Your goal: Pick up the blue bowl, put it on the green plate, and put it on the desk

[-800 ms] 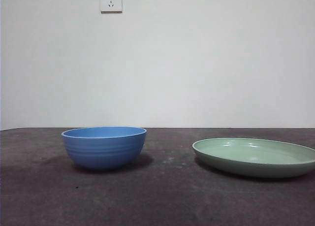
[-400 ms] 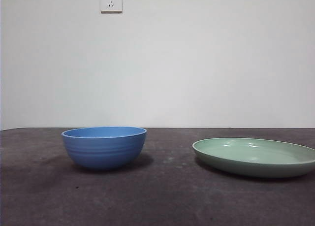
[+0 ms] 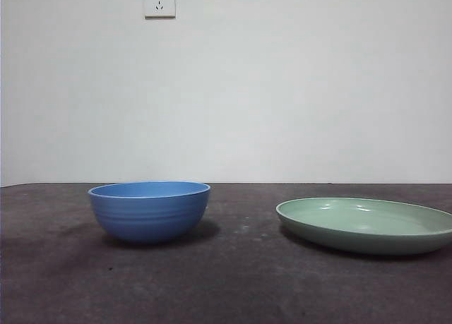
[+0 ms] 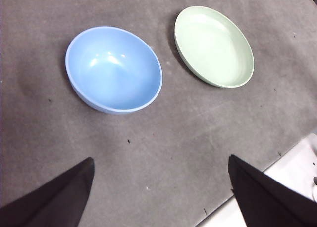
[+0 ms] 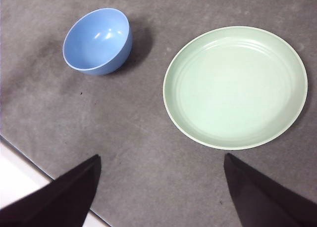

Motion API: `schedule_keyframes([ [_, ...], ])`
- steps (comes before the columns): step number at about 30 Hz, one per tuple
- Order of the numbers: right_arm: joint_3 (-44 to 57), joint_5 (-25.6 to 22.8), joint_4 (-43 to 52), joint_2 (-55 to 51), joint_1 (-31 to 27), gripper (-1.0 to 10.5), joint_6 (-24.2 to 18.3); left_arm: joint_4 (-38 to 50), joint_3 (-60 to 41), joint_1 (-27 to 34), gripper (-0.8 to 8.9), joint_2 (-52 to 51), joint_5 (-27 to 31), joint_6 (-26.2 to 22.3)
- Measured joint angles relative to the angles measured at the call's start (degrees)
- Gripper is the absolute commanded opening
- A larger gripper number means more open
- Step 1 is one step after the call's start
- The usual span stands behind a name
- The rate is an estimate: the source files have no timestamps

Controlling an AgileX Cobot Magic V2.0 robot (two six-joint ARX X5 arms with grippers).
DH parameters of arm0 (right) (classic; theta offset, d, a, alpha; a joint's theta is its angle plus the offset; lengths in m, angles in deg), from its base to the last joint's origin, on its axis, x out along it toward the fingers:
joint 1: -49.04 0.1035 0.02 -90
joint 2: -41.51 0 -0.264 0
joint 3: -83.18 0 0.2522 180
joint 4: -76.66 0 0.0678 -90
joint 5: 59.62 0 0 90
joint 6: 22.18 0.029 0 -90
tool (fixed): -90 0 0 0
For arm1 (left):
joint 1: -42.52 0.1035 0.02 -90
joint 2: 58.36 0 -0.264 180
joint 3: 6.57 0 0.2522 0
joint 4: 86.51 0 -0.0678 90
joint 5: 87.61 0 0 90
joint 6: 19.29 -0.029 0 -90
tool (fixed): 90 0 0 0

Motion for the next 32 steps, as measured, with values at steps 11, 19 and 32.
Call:
schedule_keyframes([
  [11, 0.0, 0.0, 0.0, 0.0, 0.0, 4.0, 0.0, 1.9, 5.2, -0.7, 4.33, 6.5, 3.3, 1.8],
  [19, 0.0, 0.0, 0.0, 0.0, 0.0, 4.0, 0.0, 2.1, 11.9, -4.6, 4.28, 18.6, 9.7, 1.9],
  [32, 0.0, 0.0, 0.0, 0.0, 0.0, 4.0, 0.0, 9.0, 16.3, -8.7, 4.27, 39.2, 19.8, 1.8],
])
